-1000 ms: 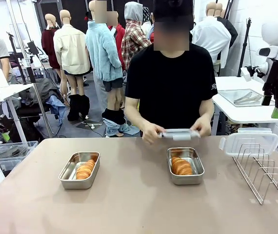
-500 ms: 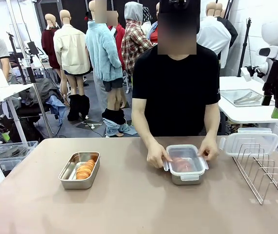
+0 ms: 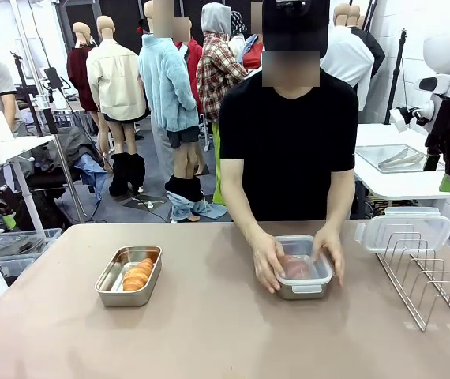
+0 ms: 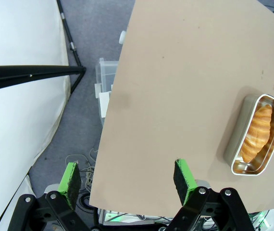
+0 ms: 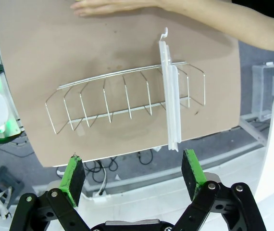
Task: Place the bread in airtight containers.
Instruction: Pick up one Airtight Container lid and hand it to the human.
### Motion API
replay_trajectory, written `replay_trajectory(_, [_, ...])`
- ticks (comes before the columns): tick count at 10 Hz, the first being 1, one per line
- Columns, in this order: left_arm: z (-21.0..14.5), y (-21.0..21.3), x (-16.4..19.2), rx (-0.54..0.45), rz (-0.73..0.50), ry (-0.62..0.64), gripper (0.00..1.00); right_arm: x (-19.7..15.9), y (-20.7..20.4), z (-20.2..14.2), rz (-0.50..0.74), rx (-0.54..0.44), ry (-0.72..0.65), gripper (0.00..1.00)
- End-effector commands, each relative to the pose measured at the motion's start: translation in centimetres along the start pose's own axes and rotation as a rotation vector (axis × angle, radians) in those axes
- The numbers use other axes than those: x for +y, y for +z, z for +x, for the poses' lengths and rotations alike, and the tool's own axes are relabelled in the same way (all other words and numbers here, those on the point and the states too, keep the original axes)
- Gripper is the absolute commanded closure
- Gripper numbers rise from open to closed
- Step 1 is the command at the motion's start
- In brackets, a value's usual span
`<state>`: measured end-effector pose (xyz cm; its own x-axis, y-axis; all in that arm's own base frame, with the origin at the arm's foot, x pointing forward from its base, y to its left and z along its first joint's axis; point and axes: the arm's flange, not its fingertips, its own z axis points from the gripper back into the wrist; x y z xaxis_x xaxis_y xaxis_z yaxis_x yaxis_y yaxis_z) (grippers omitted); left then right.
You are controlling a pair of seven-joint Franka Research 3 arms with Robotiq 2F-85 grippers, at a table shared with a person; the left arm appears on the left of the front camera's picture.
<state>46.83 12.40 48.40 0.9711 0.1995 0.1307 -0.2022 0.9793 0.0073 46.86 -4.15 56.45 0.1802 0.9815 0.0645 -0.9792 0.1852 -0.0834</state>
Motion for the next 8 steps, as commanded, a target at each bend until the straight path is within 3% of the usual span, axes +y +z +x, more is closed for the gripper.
replay_trajectory(1, [-0.04,0.05,0.11,-0.002,-0.001,0.003,0.00,0.16,0.01,-0.09,0.003,0.000,0.015,0.00])
replay_trajectory(8, [-0.04,0.05,0.11,-0.002,-0.001,0.003,0.00,0.16,0.01,-0.09,0.003,0.000,0.015,0.00])
